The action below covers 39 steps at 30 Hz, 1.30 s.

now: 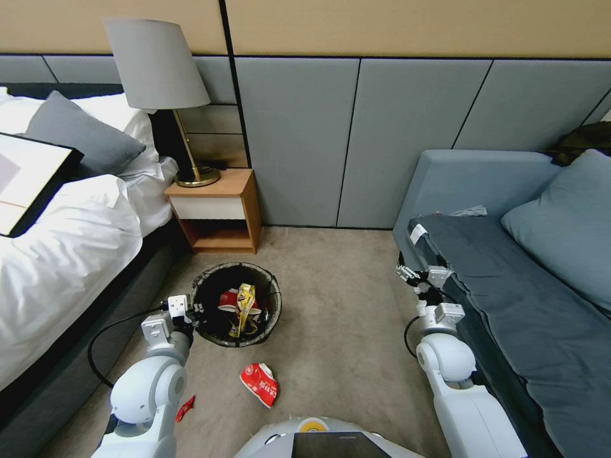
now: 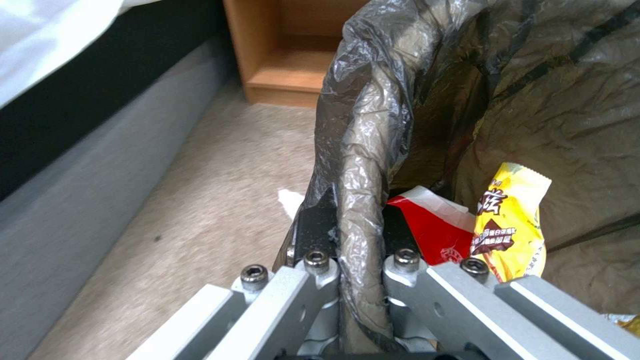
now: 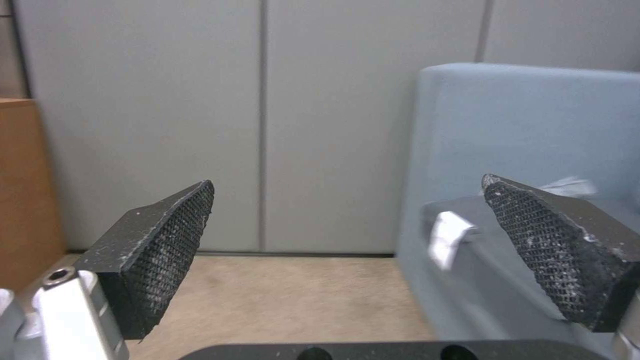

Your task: Pick up the trash bin, then pick up the garbage from the floor and place it into the trash bin.

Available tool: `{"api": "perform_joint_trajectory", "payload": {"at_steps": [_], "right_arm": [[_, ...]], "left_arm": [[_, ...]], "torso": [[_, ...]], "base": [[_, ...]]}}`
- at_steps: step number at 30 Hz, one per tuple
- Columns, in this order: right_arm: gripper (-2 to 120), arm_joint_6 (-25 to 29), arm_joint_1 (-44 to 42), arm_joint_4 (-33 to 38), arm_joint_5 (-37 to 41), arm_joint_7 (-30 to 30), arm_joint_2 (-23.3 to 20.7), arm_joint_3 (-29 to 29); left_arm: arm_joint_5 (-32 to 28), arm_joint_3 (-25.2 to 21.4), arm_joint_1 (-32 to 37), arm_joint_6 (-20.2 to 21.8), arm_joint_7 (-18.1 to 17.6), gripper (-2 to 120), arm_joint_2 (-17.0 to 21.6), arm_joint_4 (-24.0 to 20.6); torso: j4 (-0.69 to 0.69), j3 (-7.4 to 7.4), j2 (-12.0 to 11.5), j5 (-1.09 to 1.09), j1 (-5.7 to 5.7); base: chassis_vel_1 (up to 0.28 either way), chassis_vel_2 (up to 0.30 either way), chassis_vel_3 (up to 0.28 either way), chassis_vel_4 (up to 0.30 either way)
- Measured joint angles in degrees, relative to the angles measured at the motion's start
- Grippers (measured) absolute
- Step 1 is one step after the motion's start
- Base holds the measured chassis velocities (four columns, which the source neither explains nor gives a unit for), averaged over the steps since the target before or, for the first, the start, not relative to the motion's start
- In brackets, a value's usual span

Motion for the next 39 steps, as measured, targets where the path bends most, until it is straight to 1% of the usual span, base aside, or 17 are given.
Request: {"api": "perform_joint_trajectory", "payload": {"at_steps": [12,21,39], "right_arm": [[100,0.3,-0.2,-0.5,-0.3,0.0,0.5,-0.3],[100,0.3,0.7,-1.6,-0.2,0.0,-0.4,-0.8],[100,0.2,0.8,-2.3,-0.2,0.2,-0.5,-1.4]], "left_arm": [[-0.1,0.1,-0.3,0.2,-0.1,0,0.2,0.3],[-0.1,0.0,-0.8,0.2,-0.1,0,0.3,0.9],[0.1,0.0,-1.0,-0.1,-0.3,0,0.1,1.3]], "torso": [[0.01,0.00,0.0,0.00,-0.01],[0.00,0.00,0.0,0.00,0.00],[0.02,0.00,0.0,0.00,0.00]], "base": [[0.095,0.094,0.082,0.082],[0.110,0.111,0.116,0.099],[0.110,0.108,0.110,0.111]]}}
